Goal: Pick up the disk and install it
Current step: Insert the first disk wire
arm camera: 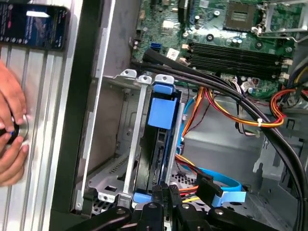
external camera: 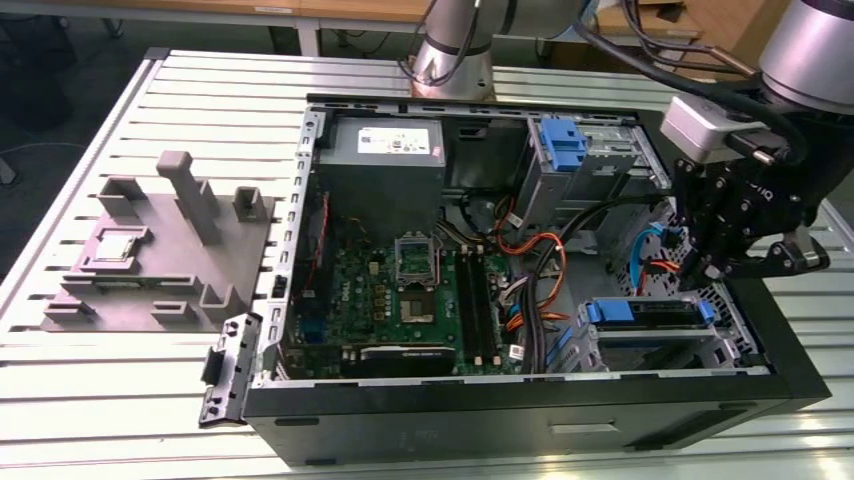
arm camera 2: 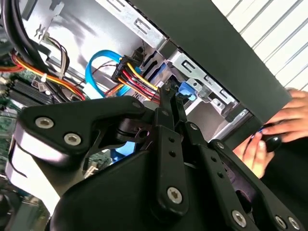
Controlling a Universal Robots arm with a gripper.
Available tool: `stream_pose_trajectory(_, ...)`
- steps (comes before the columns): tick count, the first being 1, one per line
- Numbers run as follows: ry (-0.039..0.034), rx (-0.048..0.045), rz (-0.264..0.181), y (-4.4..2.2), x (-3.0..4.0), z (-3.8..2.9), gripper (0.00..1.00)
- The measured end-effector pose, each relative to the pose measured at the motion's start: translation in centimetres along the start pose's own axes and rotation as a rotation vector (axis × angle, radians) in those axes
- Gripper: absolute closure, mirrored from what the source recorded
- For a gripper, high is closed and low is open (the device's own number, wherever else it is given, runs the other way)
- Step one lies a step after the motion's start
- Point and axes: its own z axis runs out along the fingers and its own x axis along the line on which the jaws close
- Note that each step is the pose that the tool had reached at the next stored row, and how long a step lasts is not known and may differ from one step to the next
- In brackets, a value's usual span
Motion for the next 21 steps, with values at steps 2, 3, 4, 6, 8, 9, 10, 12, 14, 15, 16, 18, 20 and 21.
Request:
stream_pose_trajectory(2,0.0016,-0.005,0.037,0.0,-0.02,0.09,0.83)
stream_pose_trajectory(3,0.0024,-0.0075,0.054,0.01,-0.02,0.13,0.83)
stream_pose_trajectory(4,0.0032,-0.01,0.072,0.01,-0.03,0.17,0.83)
stream_pose_trajectory(6,0.0048,-0.0149,0.108,0.01,-0.04,0.24,0.83)
stream_pose_trajectory(8,0.0063,-0.0195,0.141,0.04,-0.05,0.29,0.83)
stream_pose_trajectory(9,0.0067,-0.0212,0.154,0.07,-0.06,0.31,0.83)
stream_pose_trajectory(10,0.0074,-0.023,0.166,0.1,-0.06,0.33,0.83)
stream_pose_trajectory(12,0.0084,-0.0267,0.193,0.16,-0.08,0.39,0.83)
stream_pose_trajectory(14,0.0095,-0.0299,0.216,0.17,-0.08,0.44,0.83)
stream_pose_trajectory(15,0.0085,-0.0304,0.221,0.17,-0.06,0.46,0.83)
stream_pose_trajectory(16,0.0048,-0.0304,0.222,0.18,0.0,0.48,0.83)
stream_pose_trajectory(18,-0.0093,-0.0301,0.223,0.2,0.18,0.5,0.83)
stream_pose_trajectory(20,-0.0265,-0.0297,0.224,0.24,0.42,0.53,0.83)
stream_pose_trajectory(21,-0.0337,-0.0294,0.225,0.27,0.56,0.56,0.83)
